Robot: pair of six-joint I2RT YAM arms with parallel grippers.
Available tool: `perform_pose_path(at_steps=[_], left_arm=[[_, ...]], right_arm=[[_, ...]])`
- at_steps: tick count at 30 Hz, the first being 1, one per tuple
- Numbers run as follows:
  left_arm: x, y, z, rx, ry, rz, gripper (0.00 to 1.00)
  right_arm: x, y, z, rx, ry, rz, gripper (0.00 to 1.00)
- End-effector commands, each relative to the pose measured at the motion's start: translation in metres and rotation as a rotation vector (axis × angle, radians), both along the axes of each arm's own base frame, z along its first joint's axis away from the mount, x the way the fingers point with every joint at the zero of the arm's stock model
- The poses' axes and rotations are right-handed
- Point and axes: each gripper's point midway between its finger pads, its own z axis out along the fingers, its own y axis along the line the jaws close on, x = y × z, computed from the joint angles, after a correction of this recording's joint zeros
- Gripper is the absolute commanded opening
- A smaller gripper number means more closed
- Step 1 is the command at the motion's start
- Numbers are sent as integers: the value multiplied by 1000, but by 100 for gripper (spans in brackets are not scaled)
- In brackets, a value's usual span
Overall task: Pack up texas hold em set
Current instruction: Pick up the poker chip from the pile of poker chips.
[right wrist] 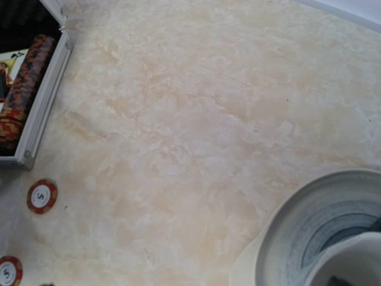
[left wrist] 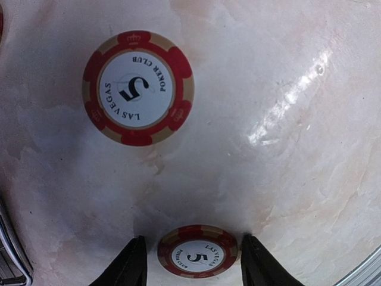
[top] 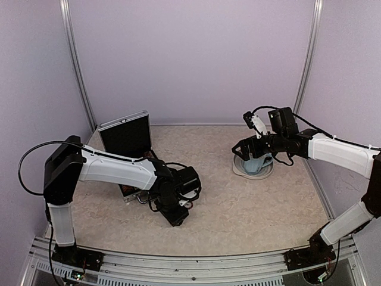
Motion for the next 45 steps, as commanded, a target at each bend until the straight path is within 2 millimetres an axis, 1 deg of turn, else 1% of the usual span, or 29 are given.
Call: perform_pose_path(at_steps=[1, 13, 16, 18, 22, 36, 45], left_arm=[[-21, 10, -16, 62, 72, -9, 53], [-24, 15, -19, 91, 72, -4, 46], [-16, 16, -18, 106, 37, 0, 44], [-13, 13, -15, 101, 22, -1, 42], [-6, 5, -6, 78, -9, 0, 42], [3, -13, 9, 21, -33, -13, 42], [20, -25, 22, -18, -63, -11, 42]], right_arm=[[3, -1, -2, -2, 2, 5, 99], [2, -1, -5, -2, 12, 5, 99], [2, -1, -4, -1, 12, 8, 99], [2, -1, -4, 0, 11, 7, 99], [2, -2, -2, 0, 8, 5, 99], [2, -2, -1, -3, 5, 5, 99], [3, -1, 1, -4, 3, 5, 99]])
